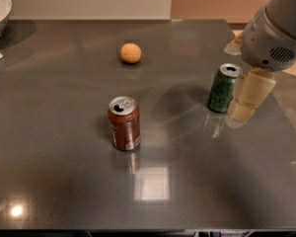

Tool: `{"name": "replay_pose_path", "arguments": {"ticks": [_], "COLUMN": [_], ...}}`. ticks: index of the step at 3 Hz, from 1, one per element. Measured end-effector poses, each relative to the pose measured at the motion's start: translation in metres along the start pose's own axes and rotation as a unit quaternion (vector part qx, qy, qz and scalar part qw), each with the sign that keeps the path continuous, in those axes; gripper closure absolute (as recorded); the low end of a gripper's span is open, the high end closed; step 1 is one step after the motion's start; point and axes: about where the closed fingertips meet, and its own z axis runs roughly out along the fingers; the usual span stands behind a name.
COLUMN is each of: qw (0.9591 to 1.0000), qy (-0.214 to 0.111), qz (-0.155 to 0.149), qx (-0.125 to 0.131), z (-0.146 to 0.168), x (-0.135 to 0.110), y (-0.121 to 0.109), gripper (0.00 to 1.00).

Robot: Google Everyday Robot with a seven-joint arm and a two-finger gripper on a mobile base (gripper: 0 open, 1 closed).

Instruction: Pick coke can

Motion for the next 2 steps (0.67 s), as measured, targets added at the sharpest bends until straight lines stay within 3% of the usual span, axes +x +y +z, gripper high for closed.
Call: {"name": "replay_pose_path", "arguments": {"ticks": [1,2], "qw": [0.9986,0.9942], "qy": [-0.043,-0.09], "qz": [-0.021,-0.046], "qx": [-0.021,-0.036], "z": [0.022,0.035], "x": [-0.037,-0.074], "y": [0.006,0.019], "gripper": [0.0,0.0]}}
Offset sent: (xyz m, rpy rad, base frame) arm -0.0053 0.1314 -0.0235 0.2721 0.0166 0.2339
